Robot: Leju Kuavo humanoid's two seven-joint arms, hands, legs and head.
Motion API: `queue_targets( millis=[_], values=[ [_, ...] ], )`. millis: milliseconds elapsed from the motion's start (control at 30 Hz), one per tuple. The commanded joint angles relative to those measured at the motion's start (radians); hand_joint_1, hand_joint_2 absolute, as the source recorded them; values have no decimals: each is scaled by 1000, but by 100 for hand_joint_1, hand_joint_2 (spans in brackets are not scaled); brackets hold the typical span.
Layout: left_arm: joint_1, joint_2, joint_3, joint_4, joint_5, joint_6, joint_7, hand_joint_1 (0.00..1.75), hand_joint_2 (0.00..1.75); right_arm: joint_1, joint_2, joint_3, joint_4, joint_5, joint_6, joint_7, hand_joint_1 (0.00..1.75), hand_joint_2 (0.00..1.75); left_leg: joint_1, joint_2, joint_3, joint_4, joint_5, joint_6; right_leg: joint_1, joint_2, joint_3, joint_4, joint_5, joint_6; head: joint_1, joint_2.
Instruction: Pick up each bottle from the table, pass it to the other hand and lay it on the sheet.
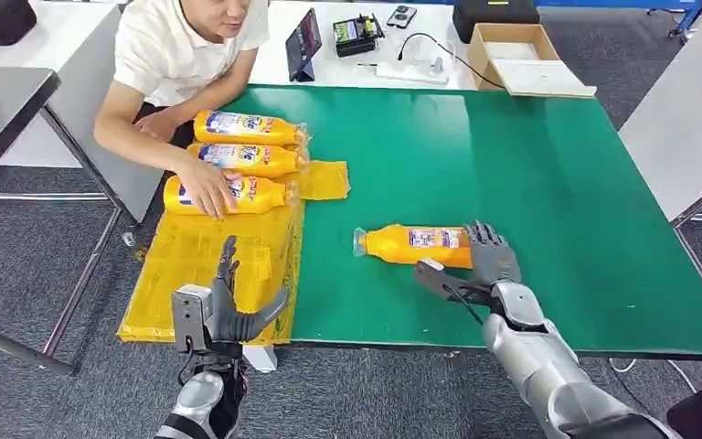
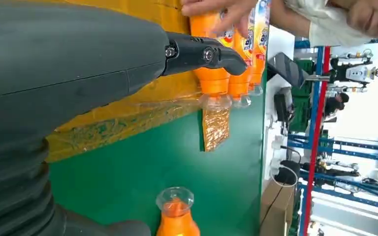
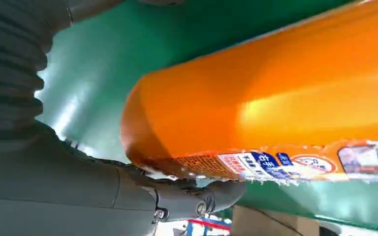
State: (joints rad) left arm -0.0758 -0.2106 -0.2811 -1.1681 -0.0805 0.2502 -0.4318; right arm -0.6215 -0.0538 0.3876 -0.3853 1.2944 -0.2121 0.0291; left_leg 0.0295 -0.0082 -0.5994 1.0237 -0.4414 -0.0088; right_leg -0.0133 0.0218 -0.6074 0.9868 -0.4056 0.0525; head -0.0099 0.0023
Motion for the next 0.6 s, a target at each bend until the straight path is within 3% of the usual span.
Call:
queue_targets(
  millis=[33, 67, 367, 567, 600],
  values=[
    [-9, 30, -11, 52, -19, 5, 11, 0, 175, 22, 6, 69, 98, 51, 85, 120, 0, 175, 0, -3, 3, -1, -1, 2, 0, -4, 4, -1, -3, -1, 0, 0],
    [-9, 30, -11, 52, -19, 5, 11, 0, 175, 22, 6, 69, 98, 51, 85, 120, 0, 175, -1, -6, -1, -4, 4, 4, 0, -9, 2, -4, 0, -3, 0, 0],
    [-10, 23, 16, 52, -45, 13, 27, 0, 175, -15, 53, 43, 77, 56, 97, 173, 0, 175, -1, -1, 6, -1, 2, 4, 0, -2, 18, -2, 3, 1, 0, 0],
    [-48, 15, -12, 104, -44, -1, 14, 0, 175, 3, 15, -14, 118, 11, 155, 176, 0, 175, -1, -3, 5, -1, 3, 4, 0, -4, 17, -3, 3, 0, 0, 0],
    [-55, 16, -21, 117, -38, -6, 6, 0, 175, 18, -6, -21, 118, 2, 140, 116, 147, 175, -1, -5, 5, -2, 3, 4, 0, -6, 17, -3, 3, 0, 0, 0]
  ],
)
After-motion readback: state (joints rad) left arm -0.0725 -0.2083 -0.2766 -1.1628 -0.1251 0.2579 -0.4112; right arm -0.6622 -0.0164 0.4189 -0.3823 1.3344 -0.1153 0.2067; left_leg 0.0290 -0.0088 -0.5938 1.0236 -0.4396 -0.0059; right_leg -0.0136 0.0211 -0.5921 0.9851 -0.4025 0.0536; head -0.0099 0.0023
